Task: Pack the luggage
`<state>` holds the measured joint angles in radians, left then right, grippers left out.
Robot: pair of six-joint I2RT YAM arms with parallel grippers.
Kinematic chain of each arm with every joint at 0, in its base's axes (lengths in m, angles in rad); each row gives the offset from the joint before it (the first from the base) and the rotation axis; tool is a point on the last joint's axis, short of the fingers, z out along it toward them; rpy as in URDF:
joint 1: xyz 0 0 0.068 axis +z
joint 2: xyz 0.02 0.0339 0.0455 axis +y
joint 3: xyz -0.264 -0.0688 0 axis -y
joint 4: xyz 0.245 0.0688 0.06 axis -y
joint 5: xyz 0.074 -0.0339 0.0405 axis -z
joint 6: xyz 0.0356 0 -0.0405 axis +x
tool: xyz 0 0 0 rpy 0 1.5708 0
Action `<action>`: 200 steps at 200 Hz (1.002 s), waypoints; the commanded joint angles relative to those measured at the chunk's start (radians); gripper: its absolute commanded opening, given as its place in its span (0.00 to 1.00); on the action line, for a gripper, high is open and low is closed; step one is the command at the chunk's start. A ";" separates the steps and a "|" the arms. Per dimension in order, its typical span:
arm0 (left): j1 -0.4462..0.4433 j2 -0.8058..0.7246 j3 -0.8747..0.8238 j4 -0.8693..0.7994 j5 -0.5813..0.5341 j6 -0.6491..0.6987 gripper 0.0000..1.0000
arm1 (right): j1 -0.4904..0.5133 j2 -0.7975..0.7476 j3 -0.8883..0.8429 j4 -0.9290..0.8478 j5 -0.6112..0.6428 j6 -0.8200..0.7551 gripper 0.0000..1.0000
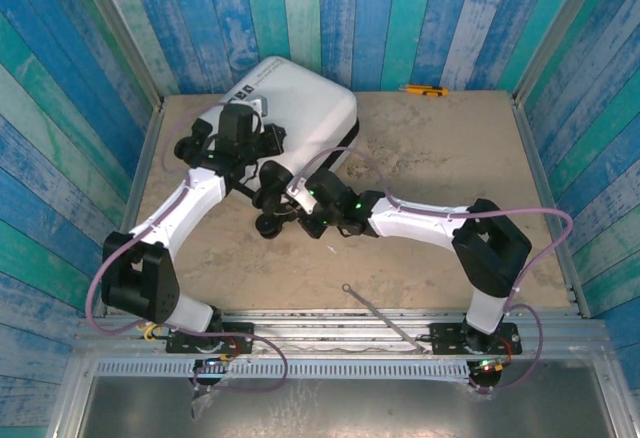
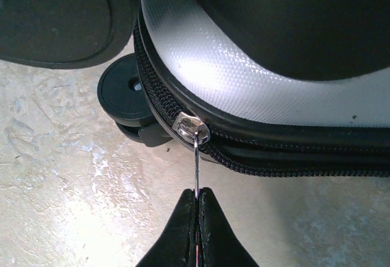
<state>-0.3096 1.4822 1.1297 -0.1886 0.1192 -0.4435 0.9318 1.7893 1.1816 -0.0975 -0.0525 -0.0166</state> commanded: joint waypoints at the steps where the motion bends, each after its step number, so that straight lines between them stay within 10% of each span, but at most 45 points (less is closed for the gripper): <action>1: 0.018 0.119 -0.085 -0.331 -0.165 -0.001 0.20 | -0.092 -0.028 -0.015 -0.048 0.085 0.012 0.00; 71: 0.013 0.108 -0.114 -0.269 -0.141 0.015 0.15 | -0.159 -0.016 0.011 -0.079 -0.003 -0.019 0.00; 126: -0.003 -0.179 -0.114 -0.191 -0.150 0.068 0.67 | -0.168 -0.051 -0.049 -0.017 -0.050 0.015 0.00; 200: -0.048 -0.203 0.055 -0.571 -0.179 0.135 0.73 | -0.169 -0.059 -0.071 0.021 -0.103 0.032 0.01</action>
<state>-0.3481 1.2995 1.1614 -0.5343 -0.0132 -0.3450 0.7887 1.7546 1.1351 -0.0856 -0.1837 -0.0074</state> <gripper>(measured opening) 0.723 0.044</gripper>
